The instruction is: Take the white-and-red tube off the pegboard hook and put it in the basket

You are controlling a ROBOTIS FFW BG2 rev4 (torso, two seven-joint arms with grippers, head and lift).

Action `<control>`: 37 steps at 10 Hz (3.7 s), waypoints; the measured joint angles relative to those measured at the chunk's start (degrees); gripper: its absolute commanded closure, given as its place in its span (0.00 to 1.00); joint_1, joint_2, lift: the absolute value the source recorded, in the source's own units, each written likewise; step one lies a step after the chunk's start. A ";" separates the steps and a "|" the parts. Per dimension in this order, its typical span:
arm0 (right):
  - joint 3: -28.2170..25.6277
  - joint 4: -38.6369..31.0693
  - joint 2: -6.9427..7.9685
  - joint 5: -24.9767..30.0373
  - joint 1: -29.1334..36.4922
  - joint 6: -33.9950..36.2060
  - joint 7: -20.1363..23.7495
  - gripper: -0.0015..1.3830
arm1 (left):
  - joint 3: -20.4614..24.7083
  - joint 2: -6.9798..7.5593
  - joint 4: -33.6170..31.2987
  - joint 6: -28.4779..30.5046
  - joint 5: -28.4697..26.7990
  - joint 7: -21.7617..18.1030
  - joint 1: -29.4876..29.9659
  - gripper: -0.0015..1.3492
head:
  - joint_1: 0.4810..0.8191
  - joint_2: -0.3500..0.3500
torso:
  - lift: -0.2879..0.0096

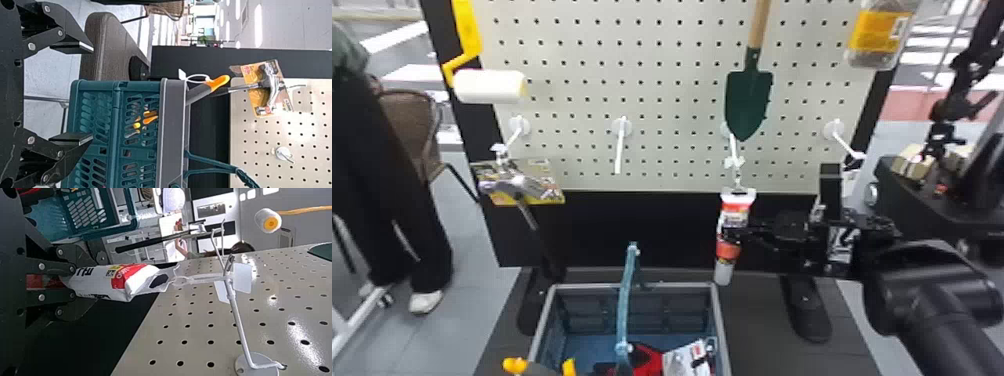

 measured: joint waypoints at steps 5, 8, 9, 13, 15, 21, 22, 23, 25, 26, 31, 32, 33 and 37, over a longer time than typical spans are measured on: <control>0.05 0.64 0.00 -0.09 -0.12 0.00 -0.04 0.78 | 0.00 0.00 0.00 0.00 -0.05 0.00 0.09 0.36 | 0.20 0.50 | 0.63; 0.19 -0.02 0.13 -1.53 -0.17 0.02 -0.04 0.78 | 0.00 0.00 0.00 0.04 -0.07 0.00 0.14 0.36 | 0.20 0.50 | 0.63; 0.30 -1.48 0.31 -1.93 -0.15 0.43 -0.04 0.78 | 0.00 0.00 0.00 0.08 -0.07 0.00 0.12 0.36 | 0.20 0.50 | 0.63; 0.48 -7.91 0.80 -2.71 1.65 2.09 -0.18 0.78 | -0.06 0.00 0.00 0.19 -0.07 0.00 0.13 0.36 | 0.20 0.50 | 0.63; 0.48 -11.55 1.22 -2.94 3.42 3.20 -0.52 0.78 | -0.05 0.00 0.00 0.25 -0.02 0.00 0.11 0.36 | 0.20 0.50 | 0.63; 0.71 -19.30 4.38 -11.45 14.43 1.78 -8.45 0.78 | -0.41 0.00 0.00 0.72 0.19 0.00 -0.14 0.36 | 0.20 0.50 | 0.63; 1.10 -18.78 4.93 -13.77 15.43 0.85 -9.82 0.78 | -0.52 0.00 0.00 0.80 0.19 0.00 -0.23 0.36 | 0.20 0.50 | 0.63; 1.48 -17.89 5.47 -16.26 16.42 0.34 -10.51 0.78 | -0.60 0.00 0.00 0.90 0.21 0.00 -0.36 0.36 | 0.20 0.50 | 0.63; 3.30 -15.28 5.70 -20.25 17.07 -0.13 -11.13 0.78 | -0.70 0.00 0.00 1.13 0.34 0.00 -0.48 0.36 | 0.20 0.50 | 0.63; 4.82 -13.83 5.71 -22.47 17.09 -0.34 -11.58 0.78 | -0.75 0.00 0.00 1.25 0.36 0.00 -0.48 0.36 | 0.20 0.50 | 0.63; 12.06 -6.16 5.54 -33.56 16.66 0.04 -12.25 0.78 | -0.97 0.00 0.00 1.50 0.37 0.00 -0.72 0.36 | 0.20 0.50 | 0.63; 12.28 -5.83 5.48 -34.26 16.85 0.70 -12.25 0.78 | -0.97 0.00 0.00 1.50 0.38 0.00 -0.72 0.36 | 0.20 0.50 | 0.63; 12.33 -5.64 5.42 -34.95 17.12 1.44 -12.25 0.77 | -0.97 0.00 0.00 1.49 0.43 0.00 -0.73 0.36 | 0.20 0.50 | 0.63; 12.18 -5.29 5.34 -36.26 17.91 1.99 -13.05 0.06 | -0.97 0.00 0.00 1.35 0.70 0.00 -0.60 0.36 | 0.20 0.50 | 0.63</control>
